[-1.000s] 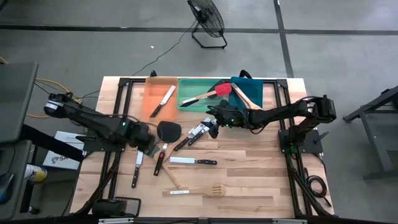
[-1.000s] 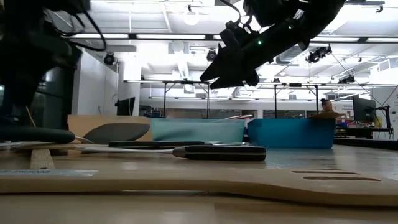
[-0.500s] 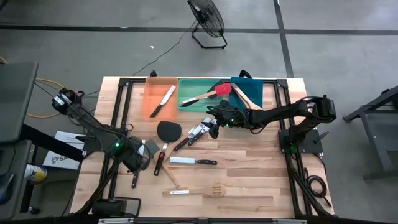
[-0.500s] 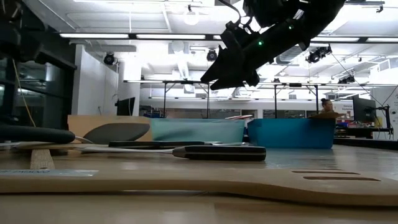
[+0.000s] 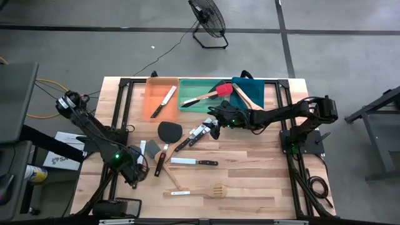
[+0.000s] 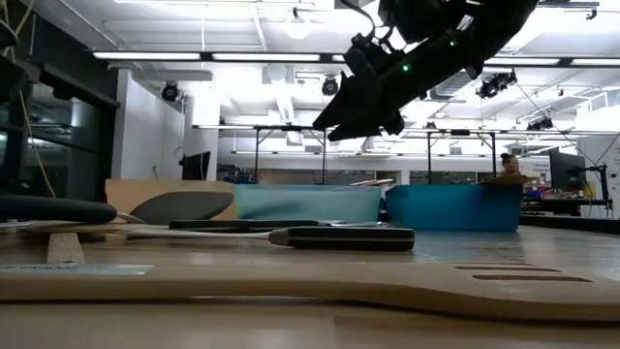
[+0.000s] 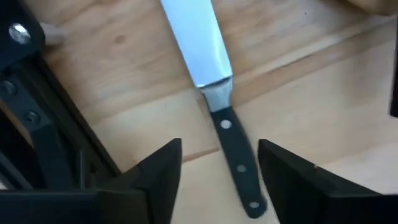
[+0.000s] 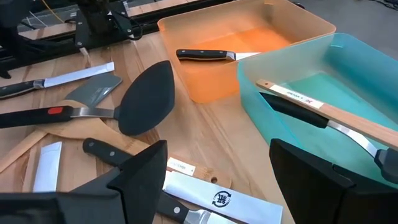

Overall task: Pick & Place Kitchen Items
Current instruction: Put the black knife into the orange bin

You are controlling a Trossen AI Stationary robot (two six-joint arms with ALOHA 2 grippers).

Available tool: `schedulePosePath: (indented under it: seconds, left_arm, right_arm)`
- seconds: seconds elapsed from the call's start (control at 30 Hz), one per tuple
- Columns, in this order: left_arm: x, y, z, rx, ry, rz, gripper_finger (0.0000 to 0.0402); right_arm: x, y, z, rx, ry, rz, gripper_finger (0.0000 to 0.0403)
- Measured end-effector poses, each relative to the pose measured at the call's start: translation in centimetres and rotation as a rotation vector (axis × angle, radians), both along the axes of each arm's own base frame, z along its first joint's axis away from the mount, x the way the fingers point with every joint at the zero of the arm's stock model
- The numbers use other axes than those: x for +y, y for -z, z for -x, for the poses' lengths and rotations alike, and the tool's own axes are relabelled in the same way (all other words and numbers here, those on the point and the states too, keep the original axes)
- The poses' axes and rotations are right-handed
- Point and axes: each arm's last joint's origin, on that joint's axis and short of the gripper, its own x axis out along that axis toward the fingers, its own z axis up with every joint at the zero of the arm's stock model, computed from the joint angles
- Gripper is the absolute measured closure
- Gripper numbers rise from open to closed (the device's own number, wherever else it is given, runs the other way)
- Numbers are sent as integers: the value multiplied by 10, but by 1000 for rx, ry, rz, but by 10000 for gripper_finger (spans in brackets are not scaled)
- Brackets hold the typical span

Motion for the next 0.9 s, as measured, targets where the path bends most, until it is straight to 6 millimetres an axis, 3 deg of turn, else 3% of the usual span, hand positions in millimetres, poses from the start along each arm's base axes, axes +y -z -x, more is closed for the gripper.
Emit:
schedulePosePath:
  seconds: [0.17,0.9]
  left_arm:
    - [0,0,-1,0,-87,9,158]
    - [2,36,2,23,-183,52,155]
  right_arm:
    - [0,0,0,0,0,0,128]
    - [0,0,0,-3,2,-6,128]
